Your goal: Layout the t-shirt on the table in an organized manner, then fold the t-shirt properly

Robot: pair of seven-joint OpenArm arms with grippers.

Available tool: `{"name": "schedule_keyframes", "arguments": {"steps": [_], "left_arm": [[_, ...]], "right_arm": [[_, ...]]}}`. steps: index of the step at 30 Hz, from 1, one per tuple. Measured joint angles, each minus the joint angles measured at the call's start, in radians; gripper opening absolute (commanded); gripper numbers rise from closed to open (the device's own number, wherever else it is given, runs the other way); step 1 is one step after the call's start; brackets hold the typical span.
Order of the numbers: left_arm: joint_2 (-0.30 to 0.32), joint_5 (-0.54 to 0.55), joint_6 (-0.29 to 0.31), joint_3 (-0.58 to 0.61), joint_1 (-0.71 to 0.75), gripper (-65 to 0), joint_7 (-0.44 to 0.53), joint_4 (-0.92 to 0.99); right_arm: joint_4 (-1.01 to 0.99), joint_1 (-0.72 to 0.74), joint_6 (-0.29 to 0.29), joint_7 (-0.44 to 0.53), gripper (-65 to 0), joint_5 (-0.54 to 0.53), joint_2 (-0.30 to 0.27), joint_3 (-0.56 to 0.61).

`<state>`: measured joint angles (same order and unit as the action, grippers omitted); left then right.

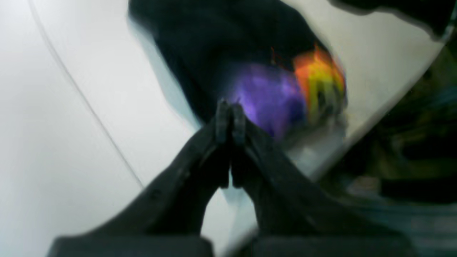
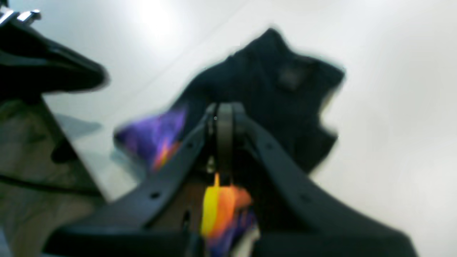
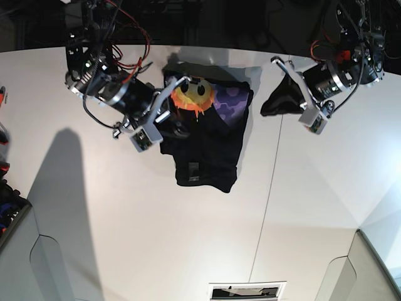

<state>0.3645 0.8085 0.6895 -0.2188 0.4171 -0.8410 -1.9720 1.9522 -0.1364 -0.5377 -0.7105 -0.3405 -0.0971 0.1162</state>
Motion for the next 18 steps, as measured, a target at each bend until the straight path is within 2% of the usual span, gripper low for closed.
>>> {"name": "schedule_keyframes", "arguments": {"steps": [5, 8, 11, 14, 18], "left_arm": [[0.004, -0.002, -0.001, -0.108, 0.201, -65.0, 0.005, -0.06], [0.005, -0.011, -0.002, -0.144, 0.31, -65.0, 0.002, -0.068], [0.002, -0.1, -0.003, -0.144, 0.417, -65.0, 0.002, -0.068], [-0.026, -0.196, -0.001, -0.142, 0.507, -65.0, 0.003, -0.068], [-0.026, -0.251, 0.0, -0.135, 0.583, -65.0, 0.006, -0.042]], "right_arm": [[0.094, -0.161, -0.004, 0.003, -65.0, -0.044, -0.063, -0.031], [0.119, -0.254, -0.003, 0.0, -65.0, -0.048, -0.127, -0.034], [0.13, -0.351, -0.003, -0.008, -65.0, -0.07, -0.208, -0.038], [0.13, -0.44, -0.002, -0.023, -65.0, -0.112, -0.279, -0.038], [0.132, -0.553, -0.005, -0.066, -65.0, -0.121, -0.33, -0.038]]}}
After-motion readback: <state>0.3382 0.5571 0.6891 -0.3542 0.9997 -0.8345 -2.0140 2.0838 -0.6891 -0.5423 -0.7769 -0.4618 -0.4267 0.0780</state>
